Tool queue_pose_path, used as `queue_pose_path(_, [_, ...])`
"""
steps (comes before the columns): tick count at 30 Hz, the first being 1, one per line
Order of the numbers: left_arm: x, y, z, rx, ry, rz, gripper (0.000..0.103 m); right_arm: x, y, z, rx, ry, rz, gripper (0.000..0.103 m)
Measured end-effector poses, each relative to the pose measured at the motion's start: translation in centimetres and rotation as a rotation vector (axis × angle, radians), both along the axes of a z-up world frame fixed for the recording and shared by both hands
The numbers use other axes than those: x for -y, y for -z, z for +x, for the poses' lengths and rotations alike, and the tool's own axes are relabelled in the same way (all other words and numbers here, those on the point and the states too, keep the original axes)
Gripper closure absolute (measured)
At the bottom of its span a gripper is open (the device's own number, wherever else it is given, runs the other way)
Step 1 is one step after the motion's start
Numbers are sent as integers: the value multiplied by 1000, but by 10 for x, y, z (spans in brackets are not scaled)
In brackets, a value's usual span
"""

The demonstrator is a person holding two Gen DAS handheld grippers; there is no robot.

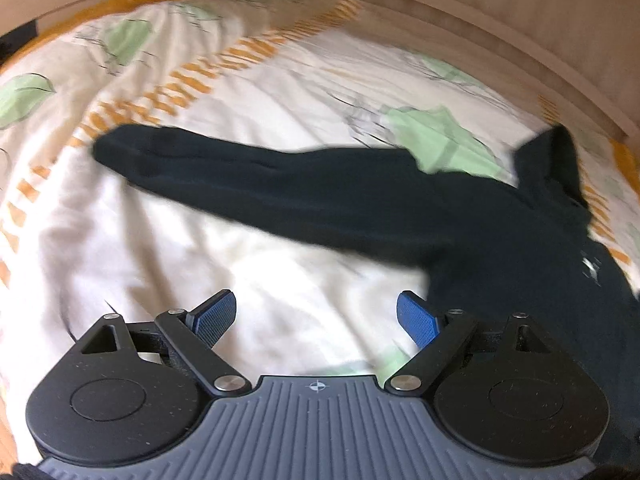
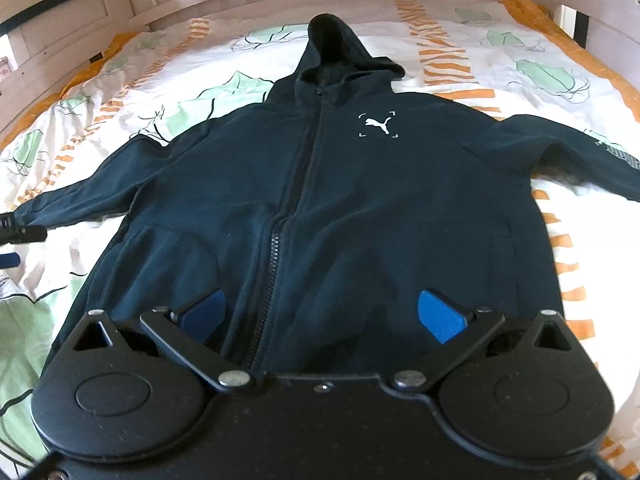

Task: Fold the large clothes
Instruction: 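Grasp the cuff of the hoodie sleeve nearest the left gripper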

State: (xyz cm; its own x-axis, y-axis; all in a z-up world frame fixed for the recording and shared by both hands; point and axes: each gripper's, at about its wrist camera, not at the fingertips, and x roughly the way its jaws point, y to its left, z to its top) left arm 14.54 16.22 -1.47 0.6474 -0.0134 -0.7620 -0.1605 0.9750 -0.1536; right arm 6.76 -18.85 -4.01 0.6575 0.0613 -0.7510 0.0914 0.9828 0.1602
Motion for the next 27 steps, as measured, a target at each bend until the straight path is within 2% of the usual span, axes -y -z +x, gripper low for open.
queue_pose_path(3, [-26, 3, 20, -13, -46, 3, 15, -2, 1, 5, -2, -9, 2, 0])
queue_pose_path(14, [-110, 29, 84, -66, -222, -99, 15, -15, 3, 23, -11, -47, -4, 0])
queue_pose_path(23, [-138, 51, 113, -54, -258, -110, 16, -28, 3, 34, -14, -76, -5, 0])
queue_pose_path(24, [-140, 53, 114, -50, -261, -121, 19, -29, 4, 34, -16, -78, -5, 0])
queue_pose_path(27, [-147, 55, 115, -40, -301, -141, 47, -30, 5, 35, -23, -82, -7, 0])
